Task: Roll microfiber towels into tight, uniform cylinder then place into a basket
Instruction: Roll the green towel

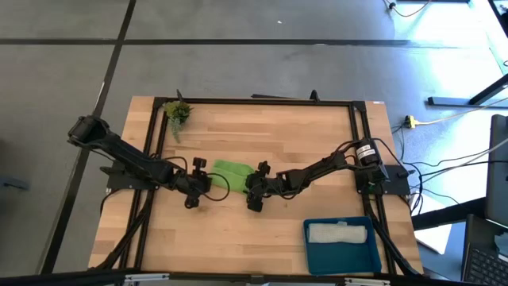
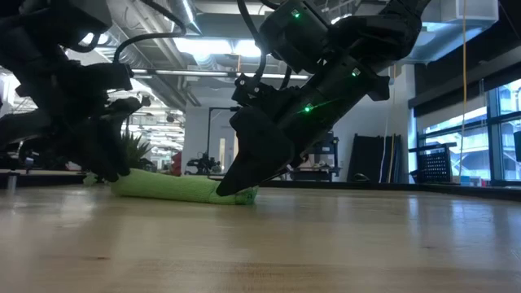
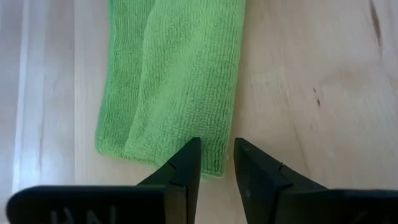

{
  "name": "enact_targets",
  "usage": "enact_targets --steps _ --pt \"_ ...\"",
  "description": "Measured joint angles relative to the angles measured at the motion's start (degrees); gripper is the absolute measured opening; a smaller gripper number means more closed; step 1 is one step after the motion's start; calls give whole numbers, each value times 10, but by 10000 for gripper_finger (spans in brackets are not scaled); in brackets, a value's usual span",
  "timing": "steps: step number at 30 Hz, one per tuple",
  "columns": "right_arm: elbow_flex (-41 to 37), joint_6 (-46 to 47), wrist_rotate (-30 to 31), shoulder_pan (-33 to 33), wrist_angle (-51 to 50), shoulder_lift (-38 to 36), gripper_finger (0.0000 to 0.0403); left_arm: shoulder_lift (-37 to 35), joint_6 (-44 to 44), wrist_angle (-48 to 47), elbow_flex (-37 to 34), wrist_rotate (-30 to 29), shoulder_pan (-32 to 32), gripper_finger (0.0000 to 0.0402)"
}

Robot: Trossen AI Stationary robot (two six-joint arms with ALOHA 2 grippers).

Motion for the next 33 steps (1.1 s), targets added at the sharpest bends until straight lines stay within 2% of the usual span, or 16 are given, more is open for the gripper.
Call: enact_targets --steps 15,23,30,33 --pt "0 0 0 0 2 0 233 17 78 4 35 -22 1 85" --pt "0 0 0 0 3 0 233 63 52 11 20 5 28 85" --pt "0 0 0 -2 3 0 233 91 26 12 21 9 25 84" --pt "0 0 -2 -3 3 0 233 92 15 11 21 13 26 71"
